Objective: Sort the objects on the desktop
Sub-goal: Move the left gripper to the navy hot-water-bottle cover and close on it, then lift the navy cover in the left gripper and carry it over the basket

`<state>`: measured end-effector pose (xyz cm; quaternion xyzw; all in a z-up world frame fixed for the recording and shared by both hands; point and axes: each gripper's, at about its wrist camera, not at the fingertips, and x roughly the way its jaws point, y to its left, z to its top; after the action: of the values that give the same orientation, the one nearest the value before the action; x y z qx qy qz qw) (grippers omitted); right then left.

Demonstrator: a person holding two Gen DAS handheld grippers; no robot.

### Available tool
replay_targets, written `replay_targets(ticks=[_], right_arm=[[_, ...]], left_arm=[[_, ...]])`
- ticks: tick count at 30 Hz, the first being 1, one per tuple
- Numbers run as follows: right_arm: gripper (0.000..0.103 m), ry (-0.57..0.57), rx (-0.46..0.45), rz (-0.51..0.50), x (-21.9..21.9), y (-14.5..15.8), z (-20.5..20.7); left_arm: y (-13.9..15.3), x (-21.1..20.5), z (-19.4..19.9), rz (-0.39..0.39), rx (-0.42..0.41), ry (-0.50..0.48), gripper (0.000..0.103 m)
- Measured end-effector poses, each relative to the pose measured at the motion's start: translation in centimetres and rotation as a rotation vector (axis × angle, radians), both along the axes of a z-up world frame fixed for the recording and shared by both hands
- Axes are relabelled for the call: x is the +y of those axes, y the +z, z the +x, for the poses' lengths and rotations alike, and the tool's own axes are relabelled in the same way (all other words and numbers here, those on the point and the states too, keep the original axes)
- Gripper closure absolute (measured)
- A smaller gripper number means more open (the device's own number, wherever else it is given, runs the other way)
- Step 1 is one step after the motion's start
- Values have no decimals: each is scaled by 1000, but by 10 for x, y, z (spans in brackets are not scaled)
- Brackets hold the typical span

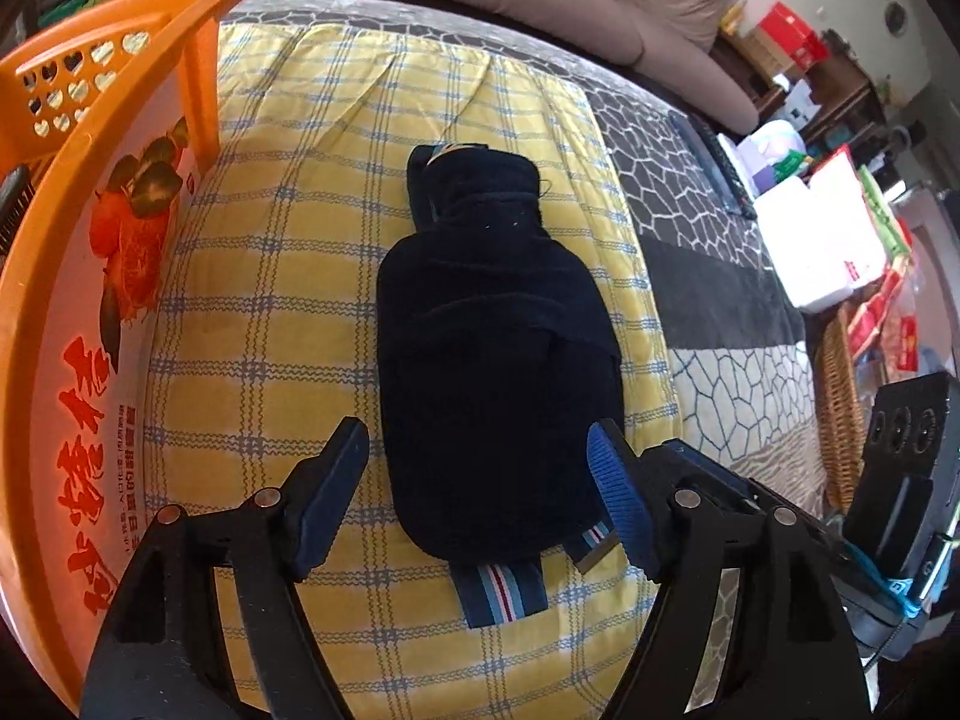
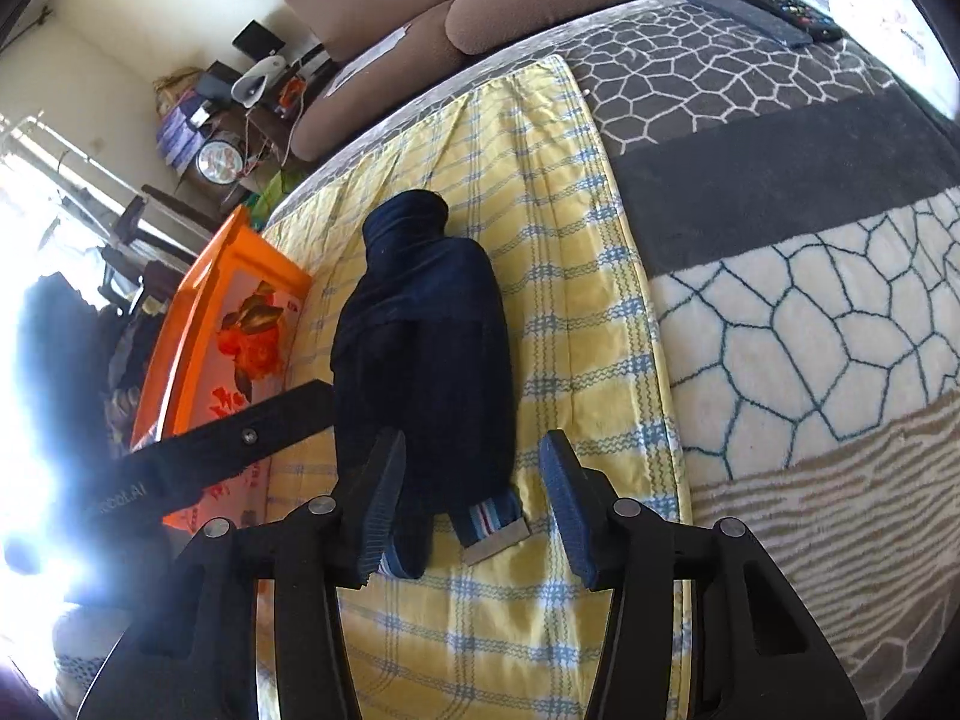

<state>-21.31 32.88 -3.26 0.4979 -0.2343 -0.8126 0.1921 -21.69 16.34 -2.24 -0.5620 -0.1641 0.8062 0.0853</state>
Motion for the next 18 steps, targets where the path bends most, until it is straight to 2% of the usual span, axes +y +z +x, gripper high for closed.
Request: replay_targets(ticks=[5, 10, 11, 12, 13, 18], right_arm=[[54, 15, -13, 14, -7, -8, -13], [56, 17, -23, 2, -11, -14, -20], [56, 14, -29, -17, -10, -16, -21], [57, 9, -34, -28, -10, -17, -22], [58, 10, -34, -29, -12, -17, -23], [59, 19, -28, -21, -17, -13, -21]], left_arm=[[-21, -6, -6, 32, -55, 10, 29], [-22, -9, -7, 51, -51, 13, 31], [-22, -9, -8, 56, -51, 8, 35], [-21, -8, -7, 64, -50, -6, 45], [-21, -5, -8, 66, -54, -17, 50], [-11, -4, -2, 63, -34, -24, 54]])
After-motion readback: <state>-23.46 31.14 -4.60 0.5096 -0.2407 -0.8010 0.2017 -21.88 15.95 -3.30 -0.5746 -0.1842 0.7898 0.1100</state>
